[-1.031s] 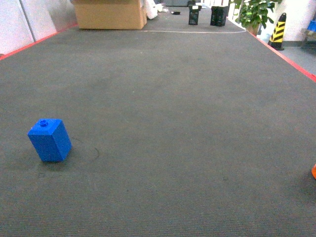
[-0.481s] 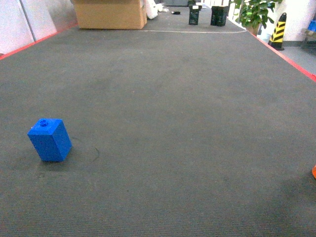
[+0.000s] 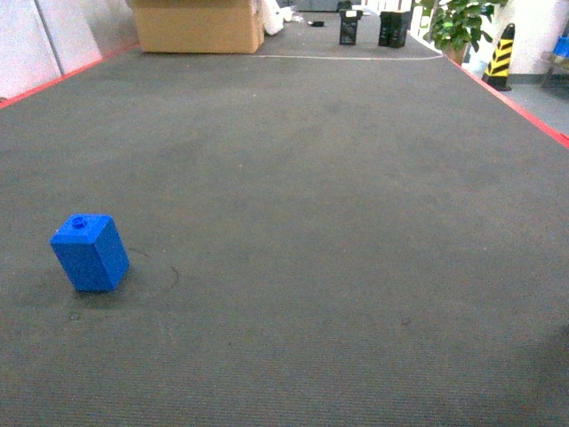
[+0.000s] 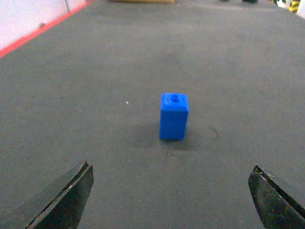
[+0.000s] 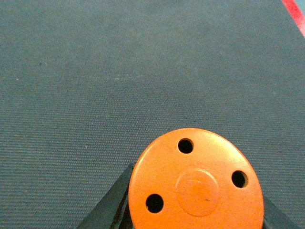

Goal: Sort blue parts and orange caps into right shelf containers

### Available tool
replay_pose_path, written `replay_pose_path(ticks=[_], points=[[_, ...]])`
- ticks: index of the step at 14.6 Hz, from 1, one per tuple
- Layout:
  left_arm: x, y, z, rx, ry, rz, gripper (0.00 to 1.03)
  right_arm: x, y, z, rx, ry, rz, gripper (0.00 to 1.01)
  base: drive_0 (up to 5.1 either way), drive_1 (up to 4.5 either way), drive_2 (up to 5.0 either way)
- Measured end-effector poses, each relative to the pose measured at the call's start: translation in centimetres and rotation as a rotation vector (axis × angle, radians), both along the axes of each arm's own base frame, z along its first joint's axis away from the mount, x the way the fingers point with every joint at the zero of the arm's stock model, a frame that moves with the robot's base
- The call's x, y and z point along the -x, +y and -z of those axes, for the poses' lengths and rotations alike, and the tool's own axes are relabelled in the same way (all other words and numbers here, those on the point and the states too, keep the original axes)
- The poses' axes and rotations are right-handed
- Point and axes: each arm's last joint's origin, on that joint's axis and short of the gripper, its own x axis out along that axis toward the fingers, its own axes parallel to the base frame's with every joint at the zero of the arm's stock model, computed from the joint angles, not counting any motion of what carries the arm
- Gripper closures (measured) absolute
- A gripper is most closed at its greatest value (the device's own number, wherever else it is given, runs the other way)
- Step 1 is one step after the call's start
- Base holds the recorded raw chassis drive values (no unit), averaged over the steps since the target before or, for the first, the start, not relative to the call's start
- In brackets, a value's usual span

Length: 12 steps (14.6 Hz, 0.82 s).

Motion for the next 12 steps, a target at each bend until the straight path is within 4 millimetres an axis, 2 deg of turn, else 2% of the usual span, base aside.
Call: replay_pose_path(ticks=[2,3,5,8,11,12], points=[[-1.2,-0.4,-0.4,-0.007,0.053,0.062,0.05,1.7,0.2,-0.6,-0.027,-0.027,0.001,0.57,0.0,0.00,0.0],[-2.2,-0.5,-1.2,-0.002,0.048,0.098,0.05,2.6,0.2,-0.2,-0.040,-0.007,0.007,0.57,0.0,0.00,0.0],[-5.4,-1.2,-2.5,0.012,0.087,0.163,0.05,4.1,0.3,-0.1,-0.065,0.003,0.017,0.57,0.0,0.00,0.0],[-11.5,-2.9,-2.4,0.011,0.223,0.225,0.05,5.2,0.5,-0.6,-0.086,-0.017,0.037,0.57,0.0,0.00,0.0],[-13.0,-3.3,-2.3,0.015,0.253,0.238,0.05,5.7,0.5,-0.4,-0.094,-0.006,0.045,0.57,0.0,0.00,0.0],[-14.2,-3.5,-2.2,0.019,0.271,0.242,0.05,6.0,0.5,-0.3,-0.098,-0.003,0.049,0.57,0.0,0.00,0.0]])
